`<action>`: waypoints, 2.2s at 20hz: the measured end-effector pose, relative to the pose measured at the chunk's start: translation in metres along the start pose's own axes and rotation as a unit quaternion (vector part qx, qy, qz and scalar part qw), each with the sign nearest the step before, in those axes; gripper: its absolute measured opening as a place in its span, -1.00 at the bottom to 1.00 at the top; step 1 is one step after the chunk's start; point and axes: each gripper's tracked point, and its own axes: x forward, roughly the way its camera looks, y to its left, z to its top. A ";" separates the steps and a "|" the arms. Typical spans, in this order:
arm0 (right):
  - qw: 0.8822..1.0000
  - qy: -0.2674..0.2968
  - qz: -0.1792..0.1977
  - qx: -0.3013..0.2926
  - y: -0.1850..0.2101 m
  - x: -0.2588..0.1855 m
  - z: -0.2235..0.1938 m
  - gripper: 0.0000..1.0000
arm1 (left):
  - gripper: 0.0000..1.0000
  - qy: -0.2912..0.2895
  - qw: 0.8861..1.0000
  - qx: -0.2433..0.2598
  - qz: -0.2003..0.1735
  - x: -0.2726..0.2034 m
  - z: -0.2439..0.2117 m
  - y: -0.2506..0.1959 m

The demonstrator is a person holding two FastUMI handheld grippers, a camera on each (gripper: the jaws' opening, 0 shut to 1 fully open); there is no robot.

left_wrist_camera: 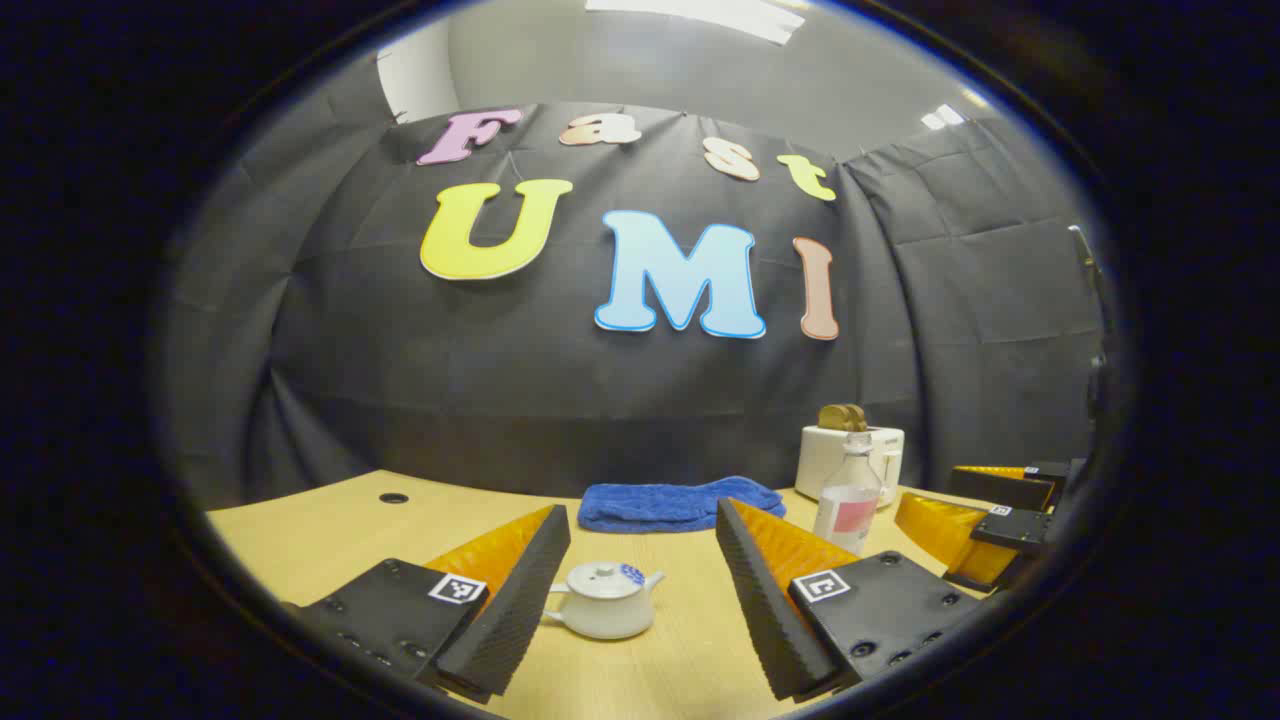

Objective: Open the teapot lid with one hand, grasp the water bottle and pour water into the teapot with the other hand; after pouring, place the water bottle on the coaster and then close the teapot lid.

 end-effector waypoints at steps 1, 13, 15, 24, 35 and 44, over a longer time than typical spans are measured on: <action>1.000 0.004 0.005 -0.007 0.004 0.000 -0.005 0.90 | 0.90 0.000 1.000 0.001 0.003 0.000 -0.002 0.001; 1.000 0.007 0.029 0.001 0.016 -0.004 -0.012 0.90 | 0.90 0.039 0.999 0.003 -0.002 -0.003 -0.028 -0.008; 1.000 0.001 0.030 -0.006 0.018 -0.008 -0.009 0.90 | 0.90 0.045 0.999 0.000 0.002 -0.007 -0.032 -0.009; 1.000 0.002 0.024 0.001 0.006 0.009 0.015 0.89 | 0.90 0.048 0.999 0.021 0.011 0.000 -0.022 0.002; 1.000 0.024 0.017 0.002 -0.004 0.046 0.020 0.90 | 0.90 0.059 0.998 -0.012 -0.026 0.024 -0.028 0.002; 0.998 0.053 0.017 0.036 -0.006 0.079 0.011 0.89 | 0.89 0.072 0.997 0.004 -0.030 0.061 -0.029 0.010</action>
